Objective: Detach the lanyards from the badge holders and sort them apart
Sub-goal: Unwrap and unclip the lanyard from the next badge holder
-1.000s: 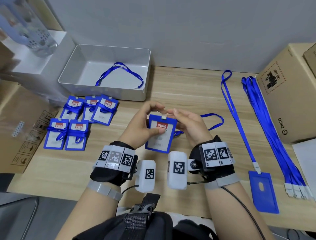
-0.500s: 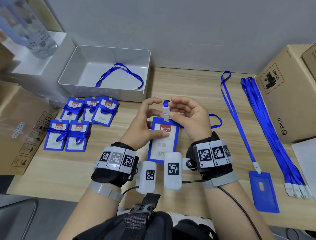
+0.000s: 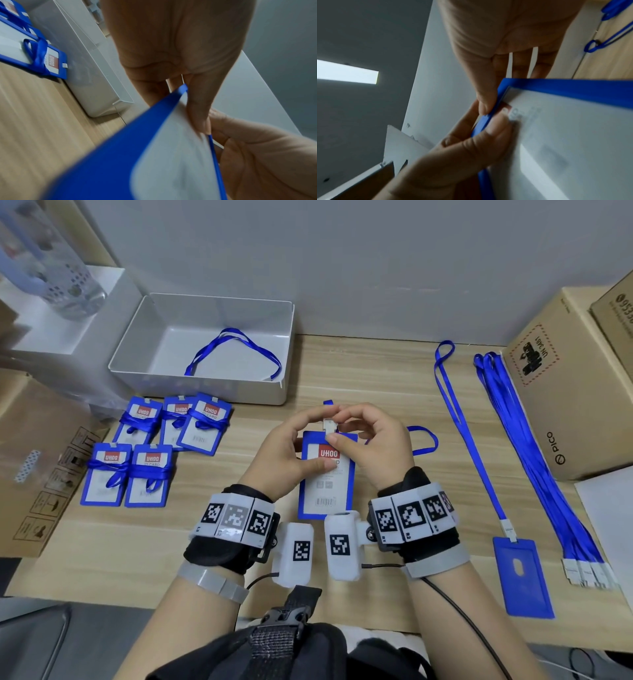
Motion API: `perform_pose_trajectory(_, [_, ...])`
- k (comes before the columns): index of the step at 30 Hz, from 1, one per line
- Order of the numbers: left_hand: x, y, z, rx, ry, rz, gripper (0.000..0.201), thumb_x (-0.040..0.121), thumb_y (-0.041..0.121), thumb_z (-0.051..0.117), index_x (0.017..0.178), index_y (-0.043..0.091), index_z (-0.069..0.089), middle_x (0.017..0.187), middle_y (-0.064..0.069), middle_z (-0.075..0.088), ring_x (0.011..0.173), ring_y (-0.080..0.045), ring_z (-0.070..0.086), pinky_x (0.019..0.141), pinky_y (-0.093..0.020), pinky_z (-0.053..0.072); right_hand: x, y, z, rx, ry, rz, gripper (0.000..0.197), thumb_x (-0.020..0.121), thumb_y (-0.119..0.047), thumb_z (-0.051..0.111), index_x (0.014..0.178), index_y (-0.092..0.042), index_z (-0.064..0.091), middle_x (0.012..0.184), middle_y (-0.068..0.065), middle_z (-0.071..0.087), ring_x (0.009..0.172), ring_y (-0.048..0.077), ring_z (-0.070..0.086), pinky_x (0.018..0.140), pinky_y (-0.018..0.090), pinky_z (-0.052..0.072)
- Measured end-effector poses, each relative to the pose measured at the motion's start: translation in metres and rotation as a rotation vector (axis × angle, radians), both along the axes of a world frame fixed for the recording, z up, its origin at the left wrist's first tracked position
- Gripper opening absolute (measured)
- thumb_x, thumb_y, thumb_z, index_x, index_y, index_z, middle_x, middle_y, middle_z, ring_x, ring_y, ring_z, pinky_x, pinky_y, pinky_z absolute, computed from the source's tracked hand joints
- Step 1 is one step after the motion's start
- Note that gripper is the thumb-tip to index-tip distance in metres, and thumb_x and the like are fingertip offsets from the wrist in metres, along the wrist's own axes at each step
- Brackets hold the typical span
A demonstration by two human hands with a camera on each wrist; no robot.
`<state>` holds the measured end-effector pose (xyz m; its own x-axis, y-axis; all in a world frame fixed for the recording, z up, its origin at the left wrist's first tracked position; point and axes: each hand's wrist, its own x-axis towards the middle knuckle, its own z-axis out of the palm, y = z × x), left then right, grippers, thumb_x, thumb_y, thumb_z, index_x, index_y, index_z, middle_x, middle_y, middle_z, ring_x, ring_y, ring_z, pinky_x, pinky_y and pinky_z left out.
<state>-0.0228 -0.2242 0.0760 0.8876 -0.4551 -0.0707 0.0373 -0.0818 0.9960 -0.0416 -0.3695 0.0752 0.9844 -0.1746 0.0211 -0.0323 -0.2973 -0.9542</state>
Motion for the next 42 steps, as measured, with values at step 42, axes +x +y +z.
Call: perform_pose_trajectory(42, [0.002,-0.029,-0.030,0.057,0.074,0.251,0.070,0.060,-0.012,0.076,0.105,0.031,0.044,0.085,0.000,0.059,0.069,-0.004,0.061,0.066,-0.019,0.052,0.014,-0.037,-0.006,0.296,0.081,0.119,0.029,0.070,0.003,0.071,0.076,-0.025,0.065,0.078,-0.009,0.066,0.065,0.001,0.062,0.066,0.016,0.053])
